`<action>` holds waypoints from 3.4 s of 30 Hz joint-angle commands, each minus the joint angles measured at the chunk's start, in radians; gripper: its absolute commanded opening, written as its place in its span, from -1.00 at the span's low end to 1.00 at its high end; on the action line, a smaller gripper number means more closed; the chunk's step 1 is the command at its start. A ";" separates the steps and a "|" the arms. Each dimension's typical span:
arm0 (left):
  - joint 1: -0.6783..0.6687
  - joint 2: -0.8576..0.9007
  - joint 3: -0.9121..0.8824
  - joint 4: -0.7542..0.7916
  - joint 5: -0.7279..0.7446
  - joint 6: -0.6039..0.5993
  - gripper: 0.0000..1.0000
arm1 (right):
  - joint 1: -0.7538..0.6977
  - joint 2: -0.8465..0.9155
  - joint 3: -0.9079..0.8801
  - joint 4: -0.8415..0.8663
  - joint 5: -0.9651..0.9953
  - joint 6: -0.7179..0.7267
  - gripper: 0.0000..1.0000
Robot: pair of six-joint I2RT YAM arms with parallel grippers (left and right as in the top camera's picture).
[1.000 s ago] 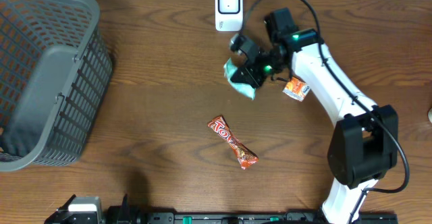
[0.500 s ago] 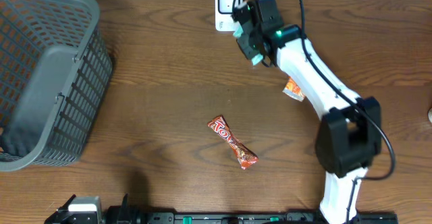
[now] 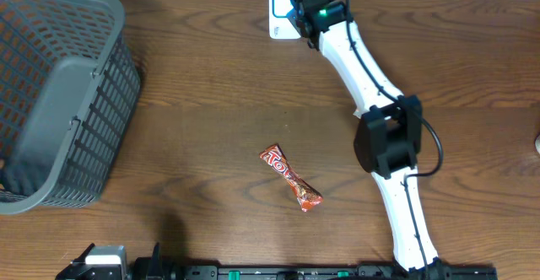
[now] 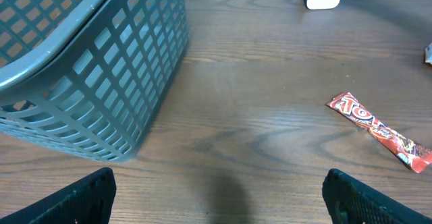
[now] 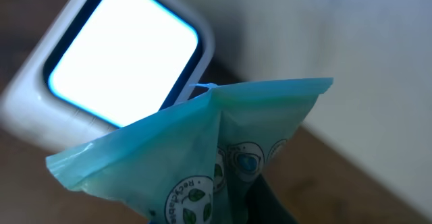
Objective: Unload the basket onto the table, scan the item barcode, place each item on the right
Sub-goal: 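Hold the mint-green tissue pack in front of the scanner, right gripper, then carry the tissue pack to the right edge and release it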
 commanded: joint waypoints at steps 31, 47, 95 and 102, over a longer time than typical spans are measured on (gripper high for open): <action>0.004 -0.005 0.003 -0.003 -0.012 0.013 0.96 | 0.079 0.040 0.042 0.130 0.514 -0.452 -0.98; 0.004 -0.005 0.003 -0.003 -0.012 0.013 0.96 | -0.299 -0.183 0.026 -0.869 0.349 0.502 -0.97; 0.004 -0.005 0.003 -0.003 -0.012 0.013 0.96 | -0.212 -0.276 -0.320 -0.728 -0.282 0.862 -0.98; 0.004 -0.005 0.003 -0.003 -0.012 0.013 0.95 | -0.207 -0.276 -0.491 -0.520 -0.257 0.858 -0.98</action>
